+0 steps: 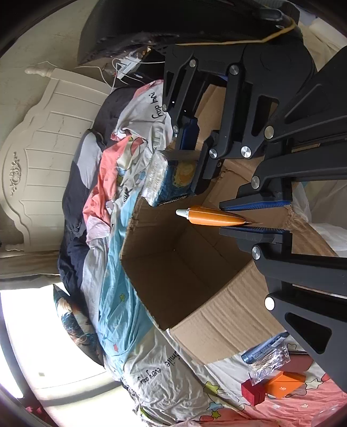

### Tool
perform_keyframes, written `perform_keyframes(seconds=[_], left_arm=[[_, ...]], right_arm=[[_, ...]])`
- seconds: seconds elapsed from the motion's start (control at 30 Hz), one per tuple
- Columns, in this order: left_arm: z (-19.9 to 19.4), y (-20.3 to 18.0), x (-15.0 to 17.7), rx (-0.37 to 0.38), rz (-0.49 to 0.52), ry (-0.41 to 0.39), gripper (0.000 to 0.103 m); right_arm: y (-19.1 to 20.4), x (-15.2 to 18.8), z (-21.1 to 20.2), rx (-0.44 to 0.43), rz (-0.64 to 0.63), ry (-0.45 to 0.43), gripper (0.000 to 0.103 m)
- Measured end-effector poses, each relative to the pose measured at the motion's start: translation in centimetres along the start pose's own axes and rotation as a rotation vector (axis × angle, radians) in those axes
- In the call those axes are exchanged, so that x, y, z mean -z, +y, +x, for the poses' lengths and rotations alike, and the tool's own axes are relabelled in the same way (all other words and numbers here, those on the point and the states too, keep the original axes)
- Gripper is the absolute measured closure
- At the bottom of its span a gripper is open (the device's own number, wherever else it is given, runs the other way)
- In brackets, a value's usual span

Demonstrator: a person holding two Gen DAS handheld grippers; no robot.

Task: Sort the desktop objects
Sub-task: 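Carry the tissue pack and orange tube with both grippers over the cardboard box, then open the right gripper to drop the tissue pack while the left gripper releases the orange tube into the box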

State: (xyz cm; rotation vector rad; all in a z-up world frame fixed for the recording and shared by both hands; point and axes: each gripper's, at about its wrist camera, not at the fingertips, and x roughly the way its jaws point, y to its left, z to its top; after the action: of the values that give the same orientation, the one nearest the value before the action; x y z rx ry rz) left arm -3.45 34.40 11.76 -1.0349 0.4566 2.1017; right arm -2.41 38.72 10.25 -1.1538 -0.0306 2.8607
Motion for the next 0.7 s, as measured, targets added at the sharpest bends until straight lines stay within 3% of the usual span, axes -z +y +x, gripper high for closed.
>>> perform_keyframes(seconds=[0.33, 0.47, 0.57, 0.7], left_arm=[[1.3, 1.4, 0.5, -0.005, -0.032, 0.016, 0.092], [1.7, 1.4, 0.7, -0.004, -0.028, 0.026, 0.092], [1.9, 1.4, 0.7, -0.002, -0.026, 0.030, 0.092], [2.2, 1.5, 0.8, 0.000, -0.029, 0.035, 0.092]], right_arm=[[-0.4, 0.2, 1.5, -0.023, 0.022, 0.024, 0.082], [-0.9, 0.2, 1.7, -0.019, 0.053, 0.026, 0.074], [-1.0, 0.3, 1.7, -0.008, 0.056, 0.023, 0.059], [-0.9, 0.5, 1.5, 0.000, 0.051, 0.017, 0.057]])
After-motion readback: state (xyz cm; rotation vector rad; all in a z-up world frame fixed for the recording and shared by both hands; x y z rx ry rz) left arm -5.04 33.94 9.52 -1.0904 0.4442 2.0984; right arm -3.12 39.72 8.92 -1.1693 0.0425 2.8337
